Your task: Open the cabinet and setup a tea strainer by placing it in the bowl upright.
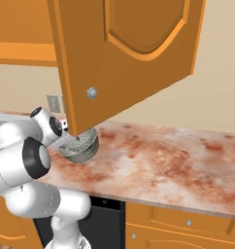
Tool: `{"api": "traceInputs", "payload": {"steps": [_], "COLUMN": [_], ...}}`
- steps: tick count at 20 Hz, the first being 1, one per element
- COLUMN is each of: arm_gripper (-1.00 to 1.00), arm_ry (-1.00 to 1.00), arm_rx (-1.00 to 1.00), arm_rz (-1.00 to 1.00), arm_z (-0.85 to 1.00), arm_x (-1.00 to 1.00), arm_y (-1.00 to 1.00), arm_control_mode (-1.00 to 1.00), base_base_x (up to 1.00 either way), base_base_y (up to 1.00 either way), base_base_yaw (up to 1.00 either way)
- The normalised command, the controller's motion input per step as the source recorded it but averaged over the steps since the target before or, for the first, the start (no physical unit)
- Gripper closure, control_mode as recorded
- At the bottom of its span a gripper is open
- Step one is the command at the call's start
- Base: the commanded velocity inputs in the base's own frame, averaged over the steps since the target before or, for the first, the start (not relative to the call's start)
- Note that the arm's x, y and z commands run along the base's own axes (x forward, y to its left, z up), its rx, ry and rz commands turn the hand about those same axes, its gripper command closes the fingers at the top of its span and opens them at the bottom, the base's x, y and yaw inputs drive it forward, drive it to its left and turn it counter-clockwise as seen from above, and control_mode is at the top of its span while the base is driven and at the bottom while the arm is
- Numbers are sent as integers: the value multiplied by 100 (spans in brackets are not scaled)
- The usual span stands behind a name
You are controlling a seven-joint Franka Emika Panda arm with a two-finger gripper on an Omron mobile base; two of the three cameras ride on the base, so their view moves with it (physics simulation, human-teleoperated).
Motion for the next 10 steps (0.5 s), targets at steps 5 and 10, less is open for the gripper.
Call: {"api": "traceInputs", "payload": {"steps": [5, 10], "arm_gripper": [-100, -100], "arm_ry": [0, 0], "arm_rx": [5, 5], "arm_rz": [0, 0], "arm_z": [16, 25], "arm_x": [0, 0], "arm_y": [0, -1], "arm_control_mode": [-100, -100], "base_base_x": [0, 0], "base_base_y": [0, 0], "base_base_yaw": [0, 0]}}
